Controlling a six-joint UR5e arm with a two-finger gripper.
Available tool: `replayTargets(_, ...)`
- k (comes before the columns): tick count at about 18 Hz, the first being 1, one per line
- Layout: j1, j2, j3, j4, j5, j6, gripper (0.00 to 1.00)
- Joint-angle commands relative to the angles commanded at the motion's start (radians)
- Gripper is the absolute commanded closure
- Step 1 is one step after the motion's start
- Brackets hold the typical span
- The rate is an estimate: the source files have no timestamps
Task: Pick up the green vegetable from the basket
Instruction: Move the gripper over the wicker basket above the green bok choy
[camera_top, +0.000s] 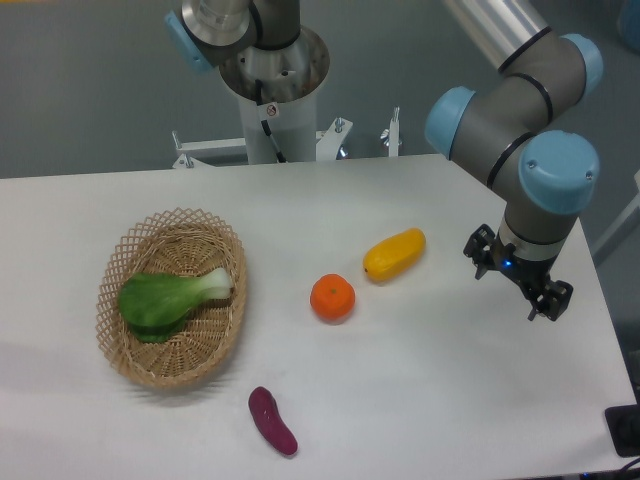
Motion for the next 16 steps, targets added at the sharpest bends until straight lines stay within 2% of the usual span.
replayTargets(11, -0.02, 0.003, -0.003, 0.0, -0.006, -0.014, 0.0)
replayTargets(16, -0.064, 0.029, -0.047, 0.002, -0.02, -0.041, 0.0)
